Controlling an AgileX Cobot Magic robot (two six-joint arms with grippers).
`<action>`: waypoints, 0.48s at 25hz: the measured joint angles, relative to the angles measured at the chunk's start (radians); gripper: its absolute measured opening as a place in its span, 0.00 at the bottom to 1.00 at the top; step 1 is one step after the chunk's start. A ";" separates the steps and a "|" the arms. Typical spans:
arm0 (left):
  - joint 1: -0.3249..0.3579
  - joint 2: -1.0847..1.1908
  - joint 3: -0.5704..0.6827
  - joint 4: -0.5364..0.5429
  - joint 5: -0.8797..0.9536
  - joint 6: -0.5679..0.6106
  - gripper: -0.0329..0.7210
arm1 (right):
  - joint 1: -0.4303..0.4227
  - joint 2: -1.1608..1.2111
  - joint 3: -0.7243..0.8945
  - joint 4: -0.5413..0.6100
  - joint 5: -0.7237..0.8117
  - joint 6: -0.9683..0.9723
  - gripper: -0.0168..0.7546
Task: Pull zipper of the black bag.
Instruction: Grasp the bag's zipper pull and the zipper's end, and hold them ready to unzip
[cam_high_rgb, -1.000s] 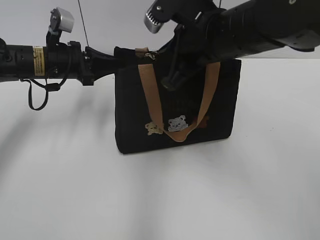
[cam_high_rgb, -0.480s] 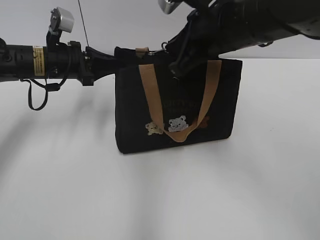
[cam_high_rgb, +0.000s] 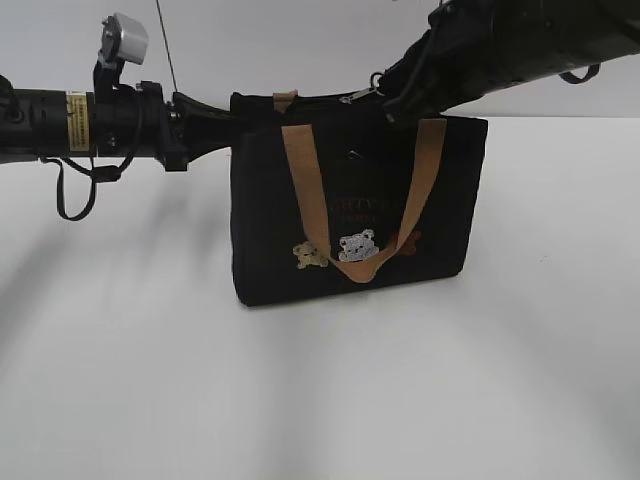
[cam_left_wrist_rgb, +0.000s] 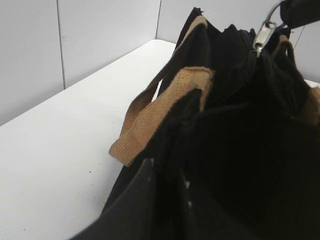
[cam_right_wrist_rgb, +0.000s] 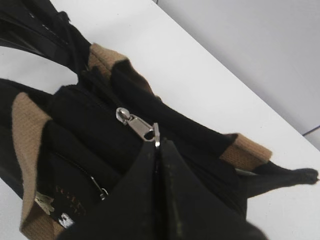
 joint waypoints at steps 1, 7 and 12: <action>0.000 0.000 0.000 0.000 0.000 0.000 0.10 | -0.010 0.000 0.000 0.000 0.005 0.002 0.00; 0.000 0.000 0.000 0.001 0.001 0.000 0.10 | -0.060 0.000 0.000 0.000 0.016 0.008 0.00; 0.000 0.000 0.000 0.001 0.002 0.000 0.10 | -0.085 0.000 0.000 -0.001 0.019 0.010 0.00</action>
